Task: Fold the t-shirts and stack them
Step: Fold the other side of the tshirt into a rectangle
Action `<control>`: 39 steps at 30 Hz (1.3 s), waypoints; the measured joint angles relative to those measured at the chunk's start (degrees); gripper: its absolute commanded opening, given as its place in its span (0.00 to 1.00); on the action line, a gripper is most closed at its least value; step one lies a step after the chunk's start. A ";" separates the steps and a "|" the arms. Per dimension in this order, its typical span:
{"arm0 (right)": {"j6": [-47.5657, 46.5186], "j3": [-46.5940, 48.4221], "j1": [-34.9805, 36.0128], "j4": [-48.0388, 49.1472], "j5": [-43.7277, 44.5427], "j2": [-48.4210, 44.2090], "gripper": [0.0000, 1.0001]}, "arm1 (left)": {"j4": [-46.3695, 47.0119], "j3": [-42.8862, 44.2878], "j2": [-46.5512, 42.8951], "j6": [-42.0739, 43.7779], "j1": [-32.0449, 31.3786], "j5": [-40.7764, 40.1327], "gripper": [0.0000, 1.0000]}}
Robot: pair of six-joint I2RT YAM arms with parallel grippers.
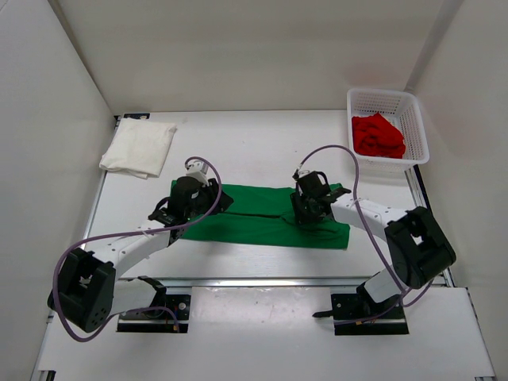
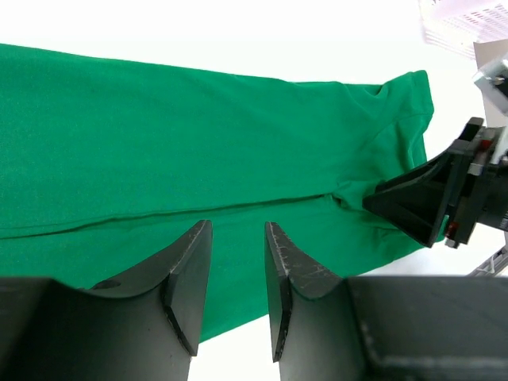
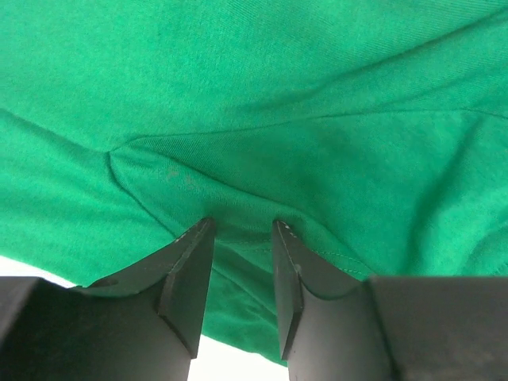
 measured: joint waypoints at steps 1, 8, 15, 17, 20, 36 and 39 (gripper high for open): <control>0.07 -0.02 0.26 -0.24 0.00 -0.46 0.34 | 0.02 -0.02 0.00 -0.02 0.04 0.09 0.43; 0.11 -1.25 0.44 0.42 -2.64 -5.07 0.34 | 0.39 -0.02 0.00 -0.20 0.48 0.61 0.43; -0.17 -1.20 0.17 0.20 -3.74 -1.42 0.35 | 0.85 -0.11 0.00 -0.42 0.76 0.85 0.43; -0.28 -1.09 0.17 0.22 -3.72 -0.37 0.35 | 1.01 -0.11 -0.02 -0.44 0.79 0.92 0.43; -0.42 -0.52 0.17 0.13 -3.39 0.42 0.35 | 1.05 -0.11 -0.02 -0.44 0.90 0.92 0.43; -0.81 4.63 -1.81 -6.23 -7.54 -1.33 0.00 | 1.03 -0.13 -0.04 -0.63 1.01 1.79 0.42; -1.09 5.73 -3.52 -8.50 -11.26 -2.43 0.01 | 1.03 -0.13 -0.11 -0.72 1.14 2.38 0.43</control>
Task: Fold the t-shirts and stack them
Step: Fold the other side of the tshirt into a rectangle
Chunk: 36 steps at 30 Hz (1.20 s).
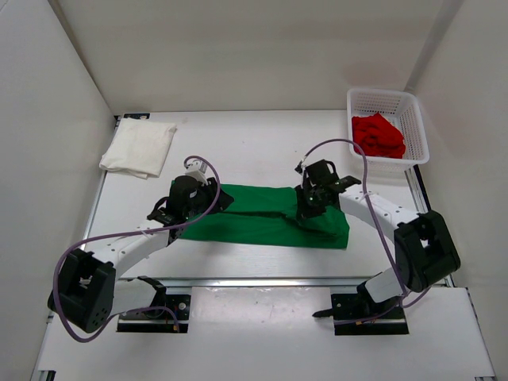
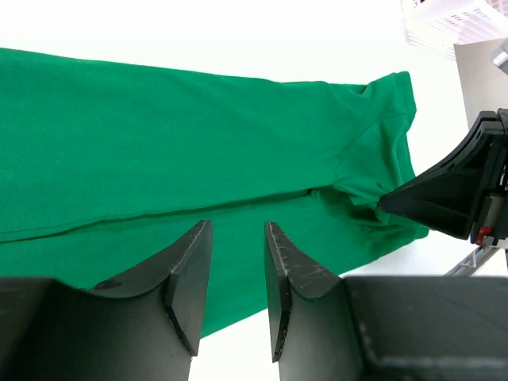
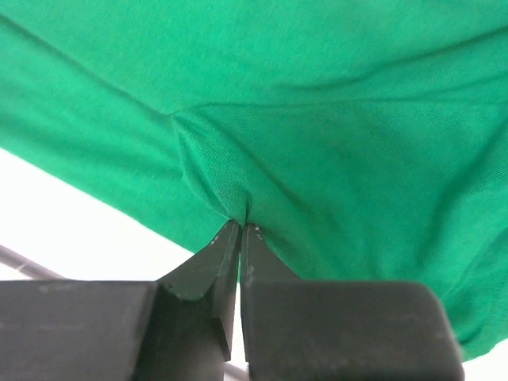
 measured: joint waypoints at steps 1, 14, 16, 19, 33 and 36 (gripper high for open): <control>-0.17 0.35 -0.76 -0.94 -1.49 0.02 0.01 | -0.04 0.00 -0.02 -0.11 0.00 0.22 0.43; -1.79 0.85 4.44 -7.26 -15.19 1.05 0.34 | -2.16 0.37 -2.69 -0.68 3.30 3.98 0.44; -1.60 0.85 4.31 -7.34 -15.34 0.02 0.29 | -2.47 0.76 -2.78 -0.68 3.74 4.24 0.44; -0.02 0.44 -1.79 -5.25 -14.51 -3.78 0.12 | -3.13 2.38 -2.19 -0.72 2.73 4.42 0.43; 12.81 -10.32 -29.42 21.94 -9.81 -2.10 0.39 | 1.42 12.22 20.63 -1.90 -21.90 4.26 0.45; 13.81 -10.32 -29.70 23.65 -9.07 -0.48 0.35 | 2.60 13.97 25.57 -2.75 -23.82 4.22 0.48</control>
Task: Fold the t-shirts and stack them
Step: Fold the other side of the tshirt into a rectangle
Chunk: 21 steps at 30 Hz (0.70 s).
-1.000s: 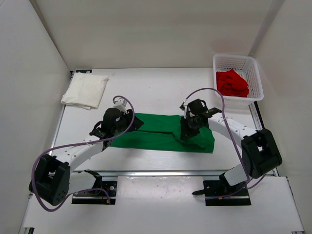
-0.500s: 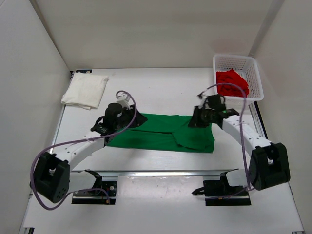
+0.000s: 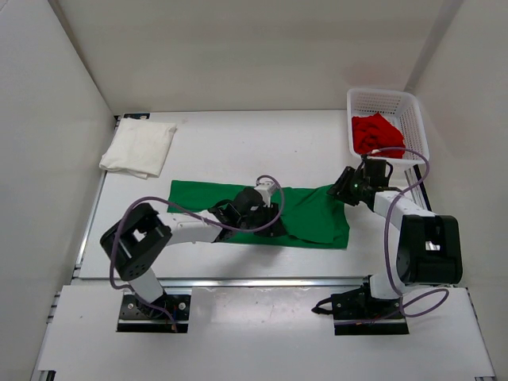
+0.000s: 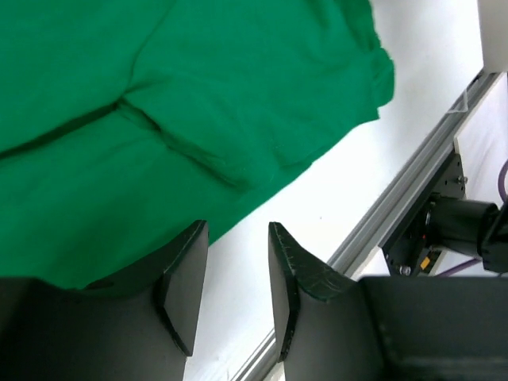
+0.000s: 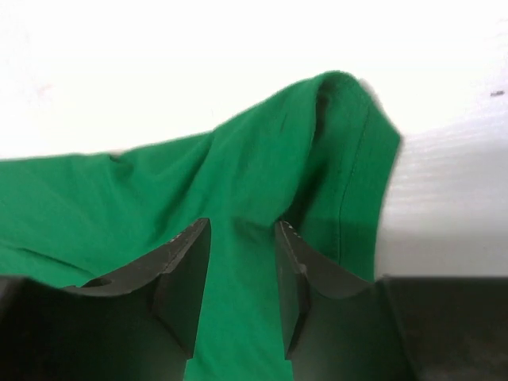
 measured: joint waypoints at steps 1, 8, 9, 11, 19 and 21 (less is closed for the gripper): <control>0.39 0.00 -0.09 0.66 0.15 0.39 0.34 | 0.59 0.22 1.11 -0.50 -0.26 0.00 0.49; 1.49 -0.02 -1.70 4.11 -0.09 4.00 0.14 | 3.65 1.03 5.81 -3.45 -0.48 -0.37 0.53; 1.33 -0.02 -1.88 4.31 -0.07 4.22 0.08 | 3.91 1.46 6.34 -3.63 -0.55 -0.44 0.53; 1.53 -0.04 -2.08 4.52 -0.11 4.28 0.00 | 4.48 2.84 7.48 -4.24 -0.87 -0.46 0.55; 2.10 -0.07 -2.73 4.24 1.18 4.24 0.26 | 6.54 5.31 10.60 -6.43 -2.23 -0.50 0.46; 2.16 -0.17 -2.71 4.35 1.57 4.00 0.29 | 6.64 5.35 10.86 -6.71 -2.27 -0.68 0.40</control>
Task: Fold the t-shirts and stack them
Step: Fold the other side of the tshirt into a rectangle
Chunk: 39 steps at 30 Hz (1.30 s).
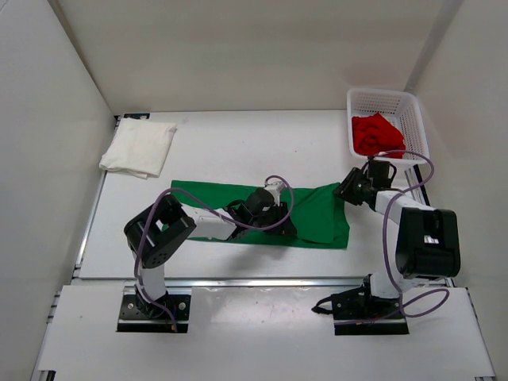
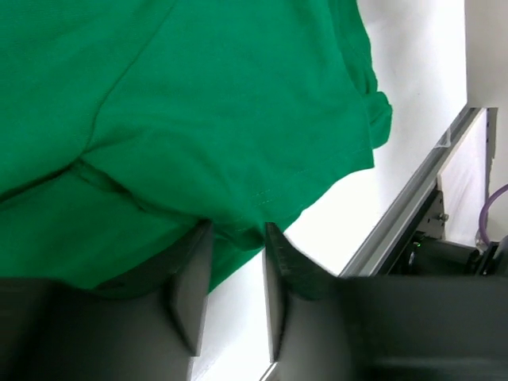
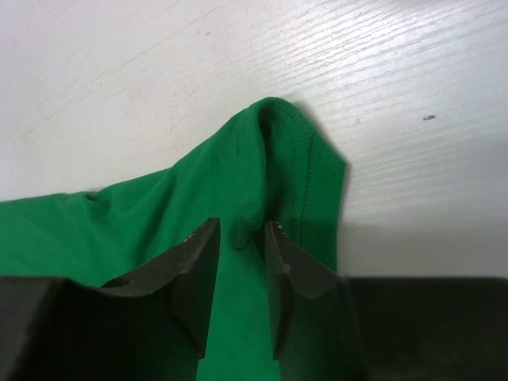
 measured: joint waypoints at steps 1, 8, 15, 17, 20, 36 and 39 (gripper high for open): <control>0.15 -0.33 0.02 0.11 0.20 -0.55 0.29 | 0.00 0.00 0.13 -0.26 -0.02 -0.13 0.35; 1.68 -6.97 5.09 0.66 4.66 -13.92 0.32 | -3.56 2.45 0.31 0.61 -0.31 -1.49 0.05; 3.17 -15.47 13.46 2.32 5.68 -23.61 0.31 | -11.43 5.16 -1.36 4.35 -0.17 -2.60 0.00; 3.93 -19.19 13.64 2.86 5.60 -24.96 0.32 | -14.12 5.16 -2.60 5.09 -0.04 -2.56 0.06; 4.55 -23.02 13.09 2.34 4.96 -25.35 0.30 | -17.59 5.11 -4.42 5.86 0.04 -1.81 0.16; 2.67 -19.32 16.76 -4.85 11.76 -33.33 0.00 | -22.56 -4.07 -18.73 7.98 9.09 0.33 0.70; 2.64 -16.96 20.48 -3.85 12.02 -31.52 0.00 | -19.21 -4.09 -18.14 7.72 15.67 1.01 0.37</control>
